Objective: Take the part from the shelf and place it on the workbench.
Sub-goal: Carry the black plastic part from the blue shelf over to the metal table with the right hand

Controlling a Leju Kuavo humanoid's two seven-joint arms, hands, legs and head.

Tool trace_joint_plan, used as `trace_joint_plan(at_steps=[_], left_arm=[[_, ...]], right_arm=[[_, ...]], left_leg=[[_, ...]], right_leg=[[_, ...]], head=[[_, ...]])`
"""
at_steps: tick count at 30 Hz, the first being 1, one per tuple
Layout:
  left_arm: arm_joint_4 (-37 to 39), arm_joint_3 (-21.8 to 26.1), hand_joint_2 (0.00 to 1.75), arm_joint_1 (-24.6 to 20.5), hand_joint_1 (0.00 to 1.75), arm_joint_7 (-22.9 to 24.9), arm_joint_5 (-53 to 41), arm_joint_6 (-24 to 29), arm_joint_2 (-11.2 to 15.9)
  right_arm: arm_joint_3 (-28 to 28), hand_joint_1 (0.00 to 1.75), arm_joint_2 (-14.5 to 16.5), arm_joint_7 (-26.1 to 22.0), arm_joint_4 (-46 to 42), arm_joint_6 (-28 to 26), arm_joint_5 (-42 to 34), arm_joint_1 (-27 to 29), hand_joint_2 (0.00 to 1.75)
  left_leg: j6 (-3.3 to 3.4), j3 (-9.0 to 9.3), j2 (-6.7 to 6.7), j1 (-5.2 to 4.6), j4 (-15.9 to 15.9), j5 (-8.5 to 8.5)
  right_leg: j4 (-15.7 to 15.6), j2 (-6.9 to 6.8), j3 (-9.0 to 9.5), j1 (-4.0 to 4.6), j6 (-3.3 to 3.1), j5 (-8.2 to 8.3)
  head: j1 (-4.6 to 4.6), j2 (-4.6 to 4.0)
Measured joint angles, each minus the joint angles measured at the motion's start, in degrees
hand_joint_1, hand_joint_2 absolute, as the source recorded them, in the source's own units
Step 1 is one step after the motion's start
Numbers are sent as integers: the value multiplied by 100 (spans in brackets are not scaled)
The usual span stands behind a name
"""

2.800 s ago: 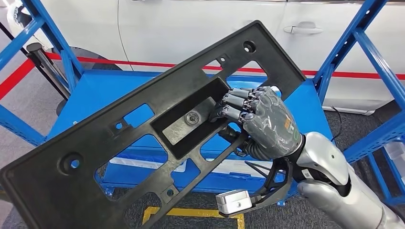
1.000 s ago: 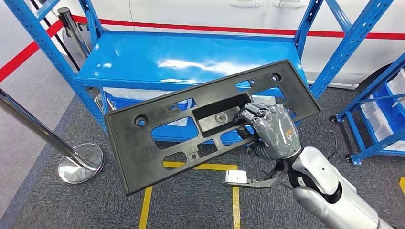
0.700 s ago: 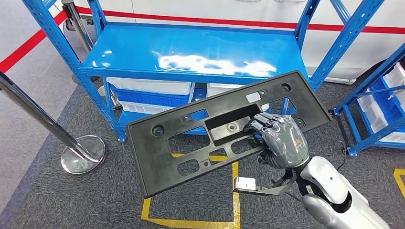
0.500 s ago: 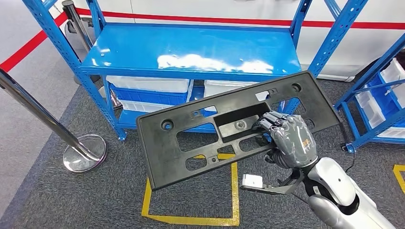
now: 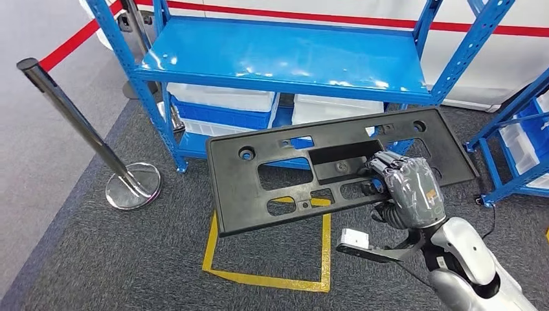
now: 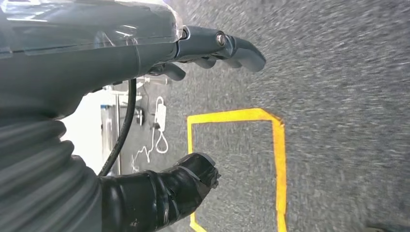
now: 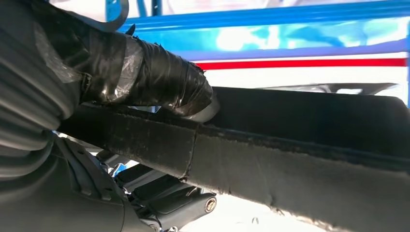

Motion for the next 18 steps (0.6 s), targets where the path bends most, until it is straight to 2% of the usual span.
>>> trace_joint_plan(at_steps=[1,2,4,5,6,7,8,9,10,11,12,13,15,16,17,18], left_arm=[[1,-3,175,6,0,-4,14,-2,-3],[1,-4,175,11,0,-8,27,-3,-5],[1,-5,175,13,0,-12,37,-4,-10],[1,-6,175,15,0,-14,37,-4,-11],[1,-7,175,16,0,-15,37,-4,-13],[1,-7,175,17,0,-16,37,-5,-15],[1,-8,175,16,0,-19,38,-9,-16],[1,-8,175,14,0,-22,40,-15,-19],[1,-9,175,10,0,-27,45,-21,-22],[1,-9,175,6,0,-34,49,-26,-25],[1,-10,175,6,0,-42,54,-30,-26],[1,-10,175,11,0,-49,58,-32,-28],[4,-12,175,36,0,-60,63,-36,-27],[7,-13,175,44,0,-61,68,-38,-29],[9,-14,175,45,0,-61,73,-37,-30],[10,-14,175,39,0,-62,79,-37,-31]], right_arm=[[-43,175,-5,-9,-8,2,-40,22,175],[-100,175,-16,-17,-18,4,-74,41,175],[-222,175,-36,-26,-32,7,-125,60,175],[-273,175,-42,-22,-36,8,-138,68,175],[-311,175,-43,-21,-35,8,-148,78,175],[-340,175,-43,-21,-34,9,-154,86,175],[-365,175,-43,-23,-34,11,-160,90,175],[-393,175,-43,-26,-35,15,-168,90,175],[-424,175,-43,-27,-35,24,-178,87,175],[-463,175,-44,-27,-36,34,-190,85,175],[-501,175,-45,-27,-36,50,-201,84,175],[-532,175,-46,-27,-36,68,-210,78,175],[-567,175,-46,-29,-34,95,-226,57,175],[-576,175,-45,-30,-35,104,-234,47,175],[-586,175,-44,-30,-35,109,-240,45,175],[-598,175,-44,-30,-35,112,-248,44,175]], left_leg=[[51,-41,-37,16,-24,57],[106,-94,-67,30,-44,118],[186,-225,-137,27,-16,218],[199,-305,-180,17,13,259],[201,-389,-230,10,51,299],[197,-475,-284,6,94,335],[189,-560,-340,5,140,368],[177,-641,-400,7,188,399],[158,-718,-457,4,232,433],[134,-779,-513,3,263,474],[106,-825,-570,5,273,529],[74,-857,-628,10,260,593],[6,-904,-717,5,221,685],[-26,-948,-665,-7,261,609],[-55,-1009,-565,-11,394,425],[-79,-1079,-426,3,626,152]], right_leg=[[64,68,-29,-4,26,-111],[243,170,-85,-6,46,-327],[895,352,-240,-8,51,-893],[1252,382,-301,-6,48,-1080],[1494,391,-305,-5,42,-1127],[1567,398,-234,-4,34,-1050],[1444,414,-74,-5,21,-889],[1140,478,169,-7,2,-737],[761,598,433,-8,-20,-684],[400,713,656,-11,-35,-697],[148,800,797,-8,-47,-740],[28,826,849,0,-54,-778],[-34,679,809,-8,-81,-692],[-59,595,768,-23,-107,-634],[-81,503,713,-39,-145,-571],[-85,418,646,-51,-176,-510]], head=[[2,0],[3,0],[4,0],[3,0],[3,0],[3,0],[3,0],[3,0],[2,0],[1,0],[0,0],[0,0],[2,0],[-8,0],[-18,0],[-28,0]])
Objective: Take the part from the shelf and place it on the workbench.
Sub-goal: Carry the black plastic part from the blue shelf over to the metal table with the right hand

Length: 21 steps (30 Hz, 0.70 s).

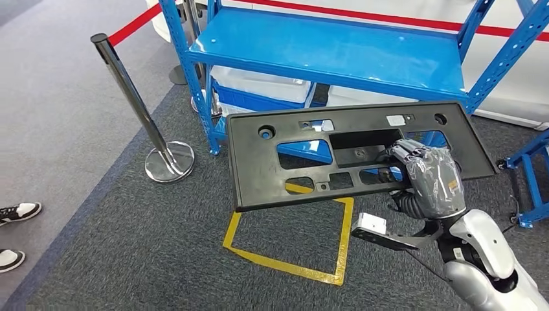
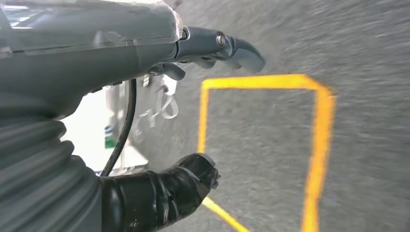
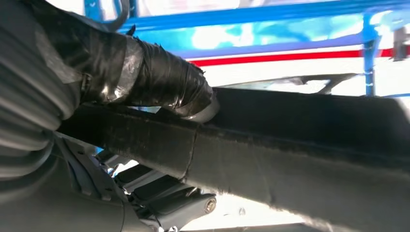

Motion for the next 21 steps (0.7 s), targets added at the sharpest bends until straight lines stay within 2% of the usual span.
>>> trace_joint_plan(at_steps=[1,2,3,4,5,6,7,8,9,10,11,12,13,14,16,17,18,19,20,21], left_arm=[[0,0,175,-5,0,-1,5,1,-2],[0,0,175,-11,0,-5,10,1,-3],[0,0,175,-14,0,-11,16,1,-8],[0,0,175,-18,0,-18,21,1,-13],[0,0,175,-22,0,-24,26,1,-17],[0,0,175,-25,0,-27,28,1,-20],[-1,0,175,-33,0,-30,30,2,-20],[-1,0,175,-39,0,-30,33,4,-15],[-1,0,175,-41,0,-31,36,5,-11],[-1,-1,175,-42,0,-33,39,6,-7],[-1,-3,175,-34,0,-35,42,7,-3],[1,-5,175,-22,0,-37,43,6,-2],[1,-8,175,-12,0,-38,43,6,-2],[2,-9,175,-5,0,-37,43,5,-1],[3,-11,175,1,0,-34,43,4,-3],[4,-11,175,2,0,-33,44,4,-3],[4,-12,175,3,0,-33,49,4,-3],[4,-13,175,4,0,-33,54,5,-3],[4,-15,175,5,0,-33,59,8,-3],[4,-16,175,6,0,-35,62,11,-4]], right_arm=[[-11,175,1,0,0,3,-4,4,175],[-23,175,1,-2,1,4,-7,2,175],[-29,175,1,-5,1,6,-8,2,175],[-34,175,1,-11,1,9,-8,2,175],[-41,175,1,-19,1,13,-8,3,175],[-54,175,1,-26,1,16,-8,3,175],[-71,175,1,-31,0,19,-8,3,175],[-95,175,1,-33,-3,21,-8,5,175],[-121,175,1,-34,-6,27,-8,4,175],[-141,175,1,-34,-9,38,-8,3,175],[-158,175,2,-34,-12,55,-9,2,175],[-171,175,2,-31,-11,76,-11,1,175],[-182,175,1,-24,-9,95,-19,4,175],[-199,175,-2,-12,-5,109,-29,9,175],[-244,175,-11,12,1,129,-50,17,175],[-270,175,-15,22,1,141,-61,19,175],[-293,175,-16,28,3,157,-69,20,175],[-314,175,-17,32,6,173,-79,22,175],[-336,175,-18,33,10,185,-89,24,175],[-360,175,-22,32,13,191,-94,24,175]], left_leg=[[-29,-69,115,15,312,-290],[-56,-121,176,40,660,-506],[-81,-133,208,59,946,-584],[-103,-85,228,75,1106,-525],[-119,42,248,88,1098,-368],[-126,258,287,99,905,-191],[-123,536,379,101,564,-128],[-107,835,480,76,137,-166],[-73,1043,560,48,-201,-240],[-36,1159,601,12,-443,-314],[11,1182,571,-22,-563,-304],[66,1132,515,-17,-593,-225],[113,1090,466,-13,-639,-136],[171,1028,423,-2,-674,-39],[251,854,343,0,-701,153],[278,744,292,-10,-693,242],[287,629,232,-22,-679,326],[290,507,169,-33,-658,410],[287,379,98,-39,-627,488],[280,251,28,-41,-589,563]], right_leg=[[12,-67,-75,9,-20,54],[37,-147,-161,14,-29,103],[71,-226,-254,18,-22,149],[112,-308,-356,19,-16,193],[157,-387,-458,19,-7,234],[197,-456,-550,19,5,273],[228,-519,-620,21,24,312],[247,-580,-665,24,51,353],[241,-642,-682,24,85,402],[218,-706,-682,20,120,459],[181,-770,-676,13,157,524],[149,-806,-678,5,194,570],[152,-734,-691,-6,229,530],[229,-587,-717,-12,252,358],[664,-205,-790,-7,262,-265],[995,-97,-823,4,250,-556],[1304,-51,-829,17,240,-701],[1517,-30,-788,26,229,-690],[1574,-16,-677,34,214,-550],[1442,11,-482,38,197,-357]], head=[[-11,0],[-12,0],[-13,0],[-13,0],[-14,0],[-14,0],[-15,0],[-12,0],[-11,0],[-12,0],[-13,0],[-14,0],[-16,0],[-13,0],[-9,0],[-7,0],[-7,0],[-7,0],[-8,0],[-8,0]])
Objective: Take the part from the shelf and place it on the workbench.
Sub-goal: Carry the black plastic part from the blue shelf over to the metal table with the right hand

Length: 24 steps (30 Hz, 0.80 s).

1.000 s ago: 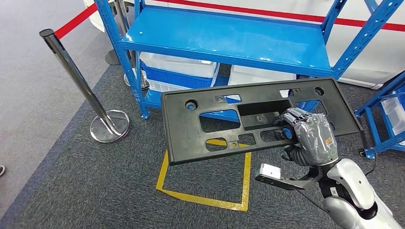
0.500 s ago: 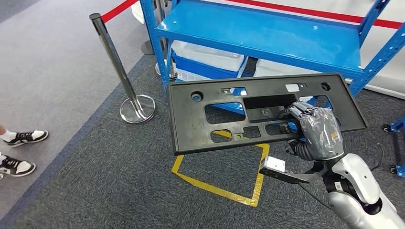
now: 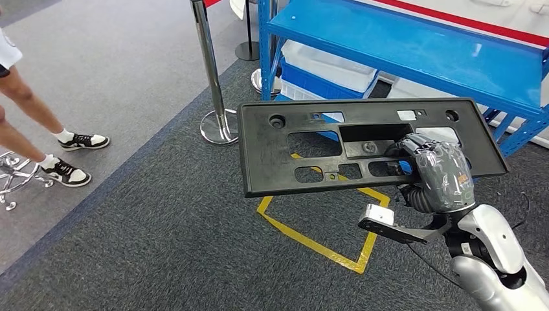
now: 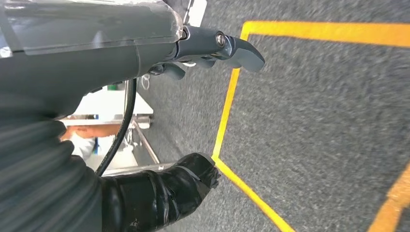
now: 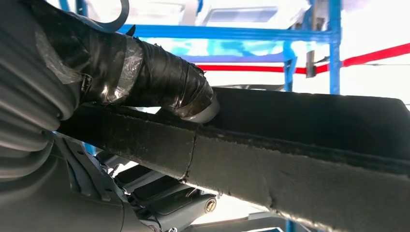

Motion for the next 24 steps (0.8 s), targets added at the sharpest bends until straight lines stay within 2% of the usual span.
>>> trace_joint_plan(at_steps=[1,2,3,4,5,6,7,8,9,10,11,12,13,14,15,16,17,18,19,20,21,22,23,24], left_arm=[[-1,-2,175,-3,0,-3,0,3,-2],[-1,-3,175,-8,0,-6,0,6,-4],[-1,-4,175,-11,0,-9,0,8,-7],[0,-5,175,-7,0,-11,0,10,-9],[2,-7,175,5,0,-13,0,13,-12],[4,-9,175,28,0,-13,0,15,-10],[7,-11,175,49,0,-13,0,17,-12],[10,-14,175,60,0,-14,0,18,-13],[12,-16,175,67,0,-13,0,19,-12],[13,-18,175,64,0,-13,0,20,-15],[13,-19,175,57,0,-12,0,21,-15],[13,-20,175,50,0,-12,0,21,-18],[13,-22,175,39,0,-14,0,21,-22],[13,-23,175,26,0,-15,0,21,-26],[13,-25,175,15,0,-17,0,21,-31],[13,-26,175,5,0,-18,0,21,-33],[13,-26,175,-6,0,-17,0,22,-31],[13,-27,175,-12,0,-17,1,22,-23],[13,-28,175,-16,0,-19,1,23,-17],[14,-32,175,-18,0,-22,1,25,-11],[15,-36,175,-13,0,-34,3,30,-4],[15,-40,175,-5,0,-63,7,33,-3],[15,-44,175,4,0,-101,11,35,0],[15,-47,175,14,0,-139,15,36,3]], right_arm=[[-28,175,-9,-2,0,3,-3,-2,175],[-61,175,-22,-4,-4,6,-5,-2,175],[-93,175,-39,-4,-7,10,-8,0,175],[-122,175,-53,-5,-10,15,-10,2,175],[-143,175,-63,-8,-13,19,-13,0,175],[-155,175,-68,-10,-13,22,-15,-4,175],[-160,175,-71,-12,-13,25,-17,-14,175],[-161,175,-72,-14,-14,26,-17,-19,175],[-165,175,-72,-13,-16,26,-17,-19,175],[-171,175,-74,-13,-18,26,-18,-20,175],[-179,175,-75,-12,-21,26,-17,-16,175],[-186,175,-75,-12,-22,26,-18,-16,175],[-190,175,-75,-12,-22,26,-17,-15,175],[-191,175,-75,-13,-23,26,-17,-15,175],[-193,175,-75,-13,-25,26,-17,-15,175],[-197,175,-75,-13,-28,26,-16,-16,175],[-204,175,-75,-13,-37,26,-16,-16,175],[-219,175,-78,-13,-46,25,-16,-17,175],[-233,175,-80,-14,-55,25,-16,-22,175],[-244,175,-83,-14,-60,25,-16,-26,175],[-254,175,-86,-15,-61,25,-16,-30,175],[-255,175,-86,-16,-58,26,-14,-34,175],[-257,175,-86,-19,-56,27,-10,-31,175],[-265,175,-87,-26,-54,27,-2,-29,175]], left_leg=[[-12,-120,-68,3,46,71],[-30,-225,-140,-3,91,137],[-51,-299,-205,-9,116,206],[-77,-347,-269,-14,122,280],[-109,-378,-338,-20,106,362],[-141,-400,-403,-20,70,446],[-173,-434,-385,-21,71,440],[-210,-479,-294,-17,141,311],[-248,-534,-152,-7,312,57],[-290,-596,20,15,609,-296],[-335,-653,129,46,985,-616],[-376,-690,182,78,1377,-810],[-409,-687,205,108,1696,-849],[-433,-616,218,130,1868,-744],[-443,-440,242,145,1839,-579],[-437,-155,303,150,1600,-472],[-413,241,420,136,1188,-492],[-374,648,539,107,674,-618],[-333,955,624,71,239,-771],[-289,1122,648,30,-63,-874],[-240,1145,600,0,-234,-887],[-191,1102,536,-8,-281,-831],[-130,1049,476,-11,-315,-759],[-69,1007,427,-6,-345,-693]], right_leg=[[-306,91,268,-2,-20,110],[-726,217,568,-3,-34,100],[-1100,321,814,-2,-43,13],[-1373,393,954,2,-49,-96],[-1508,381,997,16,-52,-141],[-1523,308,956,4,-73,-110],[-1527,227,893,-7,-104,-47],[-1528,144,834,-18,-150,24],[-1533,59,765,-30,-194,96],[-1529,-19,688,-20,-219,167],[-1519,-95,603,-11,-233,235],[-1505,-180,507,-4,-228,300],[-1486,-264,406,1,-220,365],[-1464,-351,299,6,-210,426],[-1443,-435,197,12,-198,485],[-1425,-508,118,19,-183,541],[-1411,-577,62,27,-163,591],[-1403,-643,26,30,-135,640],[-1405,-712,4,27,-103,695],[-1417,-789,-18,14,-67,756],[-1435,-867,-40,-4,-29,816],[-1438,-855,-63,-26,11,838],[-1398,-732,-93,-46,41,771],[-1273,-542,-141,-55,57,608]], head=[[-1,0],[-3,0],[-5,0],[-4,0],[-7,0],[-4,0],[-4,0],[-6,0],[-5,0],[-9,0],[-10,0],[-11,0],[-11,0],[-12,0],[-12,0],[-12,0],[-12,0],[-11,0],[-11,0],[-10,0],[-10,0],[-9,0],[-8,0],[-5,0]])
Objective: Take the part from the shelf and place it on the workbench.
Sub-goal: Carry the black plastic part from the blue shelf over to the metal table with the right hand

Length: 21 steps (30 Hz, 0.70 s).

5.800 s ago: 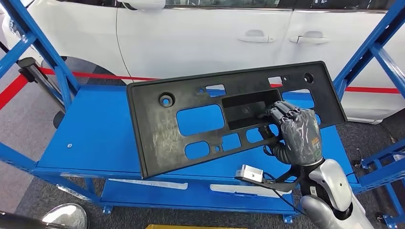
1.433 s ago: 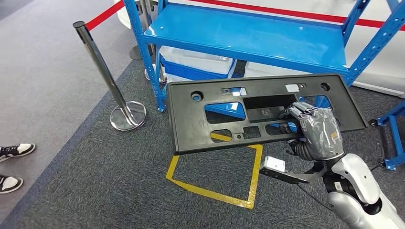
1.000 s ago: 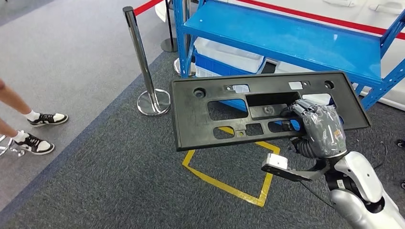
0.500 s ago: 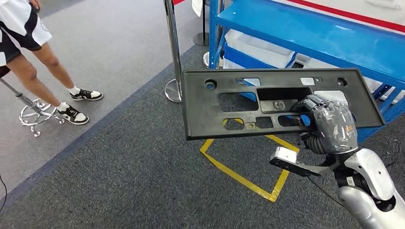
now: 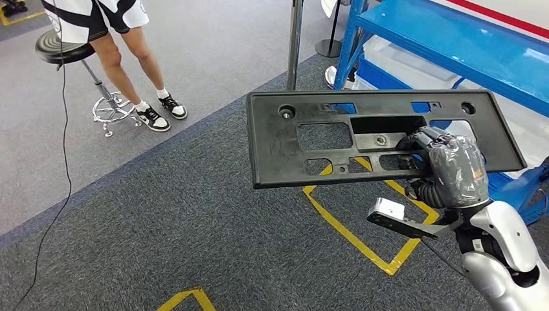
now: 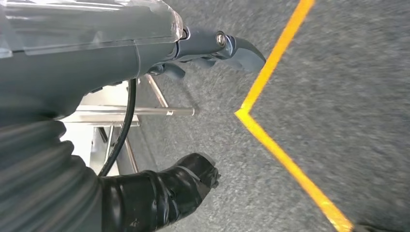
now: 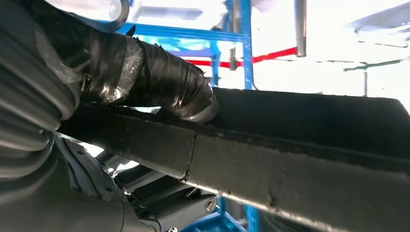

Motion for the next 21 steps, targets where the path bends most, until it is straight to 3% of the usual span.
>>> trace_joint_plan(at_steps=[2,3,4,5,6,8,10,11,13,14,15,17,19,20,21], left_arm=[[0,-11,175,0,0,-43,1,13,2],[0,-24,175,-6,0,-44,0,29,2],[0,-43,175,-12,0,-43,-2,48,3],[0,-62,175,-18,0,-41,-5,63,3],[0,-79,175,-20,0,-38,-9,75,3],[0,-102,175,-24,0,-35,-19,87,0],[0,-125,175,-36,0,-40,-42,88,-7],[0,-143,175,-42,0,-42,-57,88,-13],[0,-194,175,-51,0,-28,-92,88,-19],[0,-216,175,-55,0,-15,-106,89,-23],[0,-233,175,-62,0,2,-120,91,-26],[0,-261,175,-85,0,43,-155,96,-34],[0,-311,175,-101,0,85,-213,98,-49],[0,-342,175,-104,0,109,-250,92,-59],[-4,-377,175,-106,0,140,-298,75,-71]], right_arm=[[-22,175,-2,-20,6,0,36,3,175],[-32,175,-3,-32,12,1,56,3,175],[-37,175,-3,-45,20,2,74,2,175],[-39,175,-4,-64,28,8,83,1,175],[-44,175,-8,-87,36,26,86,-7,175],[-59,175,-39,-153,40,95,71,-55,175],[-80,175,-148,-223,34,197,-2,-125,175],[-98,175,-250,-264,28,266,-82,-163,175],[-217,175,-530,-359,-6,429,-311,-219,175],[-328,175,-674,-402,-42,489,-411,-225,175],[-457,175,-807,-433,-90,526,-484,-217,175],[-709,175,-1042,-461,-200,540,-544,-144,175],[-915,175,-1234,-465,-302,533,-556,-11,175],[-1010,175,-1307,-465,-356,525,-556,80,175],[-1118,175,-1377,-459,-425,515,-556,206,175]], left_leg=[[89,-131,-97,-4,18,121],[113,-215,-156,-13,47,172],[123,-308,-226,-22,82,222],[123,-400,-300,-27,125,263],[115,-490,-377,-28,177,295],[88,-662,-522,-27,314,334],[49,-811,-646,-36,463,361],[26,-872,-708,-42,505,385],[-31,-957,-816,-43,541,440],[-61,-1007,-770,-46,593,405],[-96,-1078,-666,-41,730,302],[-167,-1314,-374,-3,1317,-80],[-225,-1539,-244,62,1975,-372],[-243,-1549,-218,89,2099,-380],[-251,-1452,-197,107,2004,-286]], right_leg=[[596,401,-191,7,-1,-519],[972,481,-299,18,-5,-718],[1273,517,-363,25,-5,-805],[1397,527,-341,27,-7,-766],[1301,534,-210,24,-10,-636],[631,657,288,9,-26,-414],[64,825,629,-2,-43,-418],[-34,856,666,2,-51,-467],[-65,721,626,-14,-92,-443],[-76,646,616,-24,-127,-414],[-95,568,605,-36,-166,-385],[-112,429,585,-29,-205,-350],[-106,285,569,-17,-204,-339],[-103,212,567,-15,-200,-339],[-99,137,571,-15,-194,-341]], head=[[4,0],[5,0],[5,0],[4,0],[4,0],[4,0],[1,0],[-2,0],[-2,0],[-13,0],[-22,0],[-43,0],[-45,0],[-45,0],[-45,0]])
